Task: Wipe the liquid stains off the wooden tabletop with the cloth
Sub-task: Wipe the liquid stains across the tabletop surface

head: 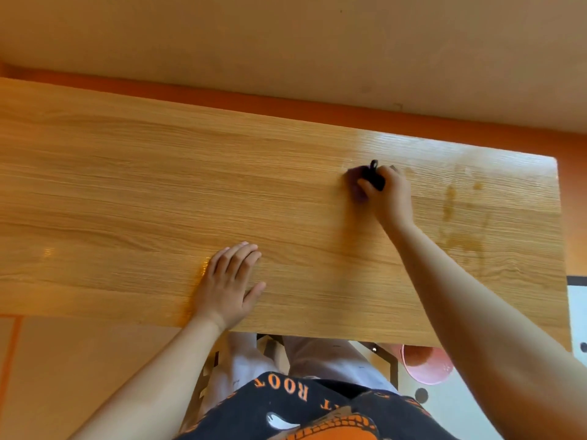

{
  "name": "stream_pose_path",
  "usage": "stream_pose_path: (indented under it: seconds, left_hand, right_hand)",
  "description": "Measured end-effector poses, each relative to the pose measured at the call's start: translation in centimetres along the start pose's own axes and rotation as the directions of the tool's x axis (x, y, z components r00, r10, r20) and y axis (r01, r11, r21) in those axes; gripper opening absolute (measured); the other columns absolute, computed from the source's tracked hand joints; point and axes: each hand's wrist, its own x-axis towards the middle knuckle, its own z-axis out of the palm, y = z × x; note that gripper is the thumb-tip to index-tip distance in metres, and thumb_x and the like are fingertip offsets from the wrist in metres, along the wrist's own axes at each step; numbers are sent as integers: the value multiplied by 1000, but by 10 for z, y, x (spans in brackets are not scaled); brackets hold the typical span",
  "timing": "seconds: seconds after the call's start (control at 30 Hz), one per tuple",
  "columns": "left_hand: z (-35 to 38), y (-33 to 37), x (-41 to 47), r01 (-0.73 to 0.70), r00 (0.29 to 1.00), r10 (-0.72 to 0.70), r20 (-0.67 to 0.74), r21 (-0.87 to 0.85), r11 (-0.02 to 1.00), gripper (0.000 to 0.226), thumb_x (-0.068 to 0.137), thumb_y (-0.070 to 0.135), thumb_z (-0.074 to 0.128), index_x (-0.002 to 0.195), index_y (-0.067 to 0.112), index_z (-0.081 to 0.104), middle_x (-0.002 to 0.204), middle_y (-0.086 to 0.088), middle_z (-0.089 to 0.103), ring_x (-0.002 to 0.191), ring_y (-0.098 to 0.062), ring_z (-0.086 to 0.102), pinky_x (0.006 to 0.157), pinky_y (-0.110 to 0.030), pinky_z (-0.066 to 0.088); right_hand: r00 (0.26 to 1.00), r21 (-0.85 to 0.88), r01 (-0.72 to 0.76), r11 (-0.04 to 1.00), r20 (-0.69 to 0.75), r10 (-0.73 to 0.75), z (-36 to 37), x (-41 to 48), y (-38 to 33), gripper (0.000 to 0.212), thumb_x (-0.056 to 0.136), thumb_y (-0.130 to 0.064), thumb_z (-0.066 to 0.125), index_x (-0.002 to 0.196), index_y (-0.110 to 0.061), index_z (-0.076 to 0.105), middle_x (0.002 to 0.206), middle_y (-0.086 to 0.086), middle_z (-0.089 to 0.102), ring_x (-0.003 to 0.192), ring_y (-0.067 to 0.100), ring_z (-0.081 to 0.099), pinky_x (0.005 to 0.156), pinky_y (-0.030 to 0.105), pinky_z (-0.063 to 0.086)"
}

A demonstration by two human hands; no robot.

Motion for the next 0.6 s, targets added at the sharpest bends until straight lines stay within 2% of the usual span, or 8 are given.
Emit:
stream_pose_path:
  seconds: [0.17,0.23,0.3,0.4,0.5,0.6]
  left_hand:
    - [3,-2,0,3,1000,-3,-25,-8,1000,53,91,46,42,132,13,45,138,-5,47,132,-24,39,113,-42,24]
    - [4,-2,0,3,1000,-3,-28,-7,1000,53,91,47,42,132,14,44,139,-4,46,133,-24,39,113,-42,24]
    - [5,-1,0,2,1000,-2,-26,-6,1000,53,90,47,42,132,14,44,139,-5,46,133,-24,39,113,-42,24]
    - [5,-1,-1,5,1000,-5,-18,-2,1000,53,91,47,41,133,14,44,139,-4,44,133,-23,38,114,-42,22]
    - [5,-2,-1,1,1000,-1,-15,3,1000,53,91,47,40,133,14,44,139,-4,45,133,-23,38,114,-42,22]
    - [4,-2,0,-2,1000,2,-25,-5,1000,53,91,47,40,132,14,44,139,-4,45,133,-23,38,114,-42,23]
  right_hand:
    - [945,-26,-269,963,-202,259,-30,28,28,23,88,-22,61,102,-5,60,108,11,57,90,19,52,73,25,35]
    - [913,11,-326,945,-257,318,-17,29,18,21,88,-23,60,100,-5,59,107,11,57,94,23,55,73,25,37]
    - [909,86,-320,944,-254,331,6,25,-5,17,87,-21,60,96,-7,58,103,9,57,91,22,54,72,21,34]
    - [987,99,-116,988,-97,126,48,9,-50,13,86,-20,62,93,-10,58,99,3,53,88,18,50,74,23,38]
    - [992,45,111,993,48,-113,69,1,-73,14,85,-19,64,90,-7,58,93,1,49,85,17,45,71,26,37]
    - [989,33,139,990,44,-140,58,10,-63,12,85,-20,64,87,-9,58,91,1,50,82,16,44,69,24,32]
